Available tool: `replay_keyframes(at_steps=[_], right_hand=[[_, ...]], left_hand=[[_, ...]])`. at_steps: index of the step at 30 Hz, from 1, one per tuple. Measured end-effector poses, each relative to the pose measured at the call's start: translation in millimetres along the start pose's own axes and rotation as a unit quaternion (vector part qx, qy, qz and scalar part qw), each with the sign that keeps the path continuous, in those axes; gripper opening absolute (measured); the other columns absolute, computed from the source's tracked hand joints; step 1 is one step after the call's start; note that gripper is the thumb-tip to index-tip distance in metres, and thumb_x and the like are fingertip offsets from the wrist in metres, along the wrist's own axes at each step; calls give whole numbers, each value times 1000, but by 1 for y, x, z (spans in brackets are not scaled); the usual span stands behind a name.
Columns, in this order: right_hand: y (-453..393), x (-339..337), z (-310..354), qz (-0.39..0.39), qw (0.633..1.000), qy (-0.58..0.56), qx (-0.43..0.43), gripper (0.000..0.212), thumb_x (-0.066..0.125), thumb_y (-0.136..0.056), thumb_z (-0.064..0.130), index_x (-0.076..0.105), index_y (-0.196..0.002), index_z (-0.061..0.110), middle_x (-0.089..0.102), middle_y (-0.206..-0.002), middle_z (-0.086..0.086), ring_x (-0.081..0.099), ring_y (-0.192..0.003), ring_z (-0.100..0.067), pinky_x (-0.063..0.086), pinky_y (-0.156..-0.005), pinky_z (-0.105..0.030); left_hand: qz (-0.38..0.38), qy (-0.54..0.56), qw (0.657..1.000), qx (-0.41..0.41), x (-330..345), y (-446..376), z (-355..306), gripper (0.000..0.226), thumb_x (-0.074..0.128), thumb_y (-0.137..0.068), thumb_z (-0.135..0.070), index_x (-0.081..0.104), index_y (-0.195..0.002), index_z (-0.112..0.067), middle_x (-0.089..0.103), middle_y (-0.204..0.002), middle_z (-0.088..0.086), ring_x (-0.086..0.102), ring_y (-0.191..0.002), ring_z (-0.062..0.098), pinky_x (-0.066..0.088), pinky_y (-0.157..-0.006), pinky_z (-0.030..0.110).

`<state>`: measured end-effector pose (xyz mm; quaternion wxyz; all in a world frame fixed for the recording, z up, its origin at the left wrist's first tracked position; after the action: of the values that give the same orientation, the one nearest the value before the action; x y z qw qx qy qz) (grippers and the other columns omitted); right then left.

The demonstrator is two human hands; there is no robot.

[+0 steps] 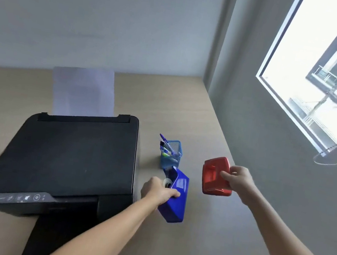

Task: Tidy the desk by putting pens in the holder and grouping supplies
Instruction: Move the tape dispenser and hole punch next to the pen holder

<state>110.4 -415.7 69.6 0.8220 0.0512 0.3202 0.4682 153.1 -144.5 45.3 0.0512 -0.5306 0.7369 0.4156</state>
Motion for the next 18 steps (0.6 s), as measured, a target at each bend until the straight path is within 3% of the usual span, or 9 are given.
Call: replay_keyframes(at_steps=[4,8,12,18], right_hand=[[-2,39,-25,53,998,8,35,13,66,-79,8,61,-68,12,64,-71,-13,63,-65,-27,55,-67,-43],[-9,72,-35,85,995,23,47,19,63,-81,7,58,-65,16,61,-67,-8,59,-61,-23,48,-57,-30],[-14,89,-35,85,995,18,47,22,63,-82,8,57,-64,20,63,-74,-12,61,-67,-26,54,-66,-39],[-16,91,-39,88,995,31,37,18,62,-83,11,59,-67,21,71,-87,-21,70,-79,-34,58,-77,-51]], left_hand=[[-61,-100,993,-10,6,-24,8,28,74,-57,-36,59,-69,-16,68,-83,3,60,-76,26,42,-59,24],[-90,-191,977,-1,17,-35,10,32,71,-66,-34,64,-91,-16,72,-102,6,68,-94,28,51,-69,29],[-80,-212,974,-22,33,-44,5,60,74,-69,-35,55,-118,-6,64,-120,11,63,-111,31,53,-83,34],[-58,-212,975,-40,38,-49,2,74,77,-68,-36,49,-125,1,59,-126,13,60,-115,31,52,-86,34]])
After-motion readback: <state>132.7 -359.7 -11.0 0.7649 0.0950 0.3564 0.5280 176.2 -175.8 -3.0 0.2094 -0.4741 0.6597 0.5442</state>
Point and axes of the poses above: each hand's wrist, its own y-axis away from the middle knuckle, its own x-axis out of the palm, z = x × y, the point moved 6 cm from there along -y, towards the middle knuckle
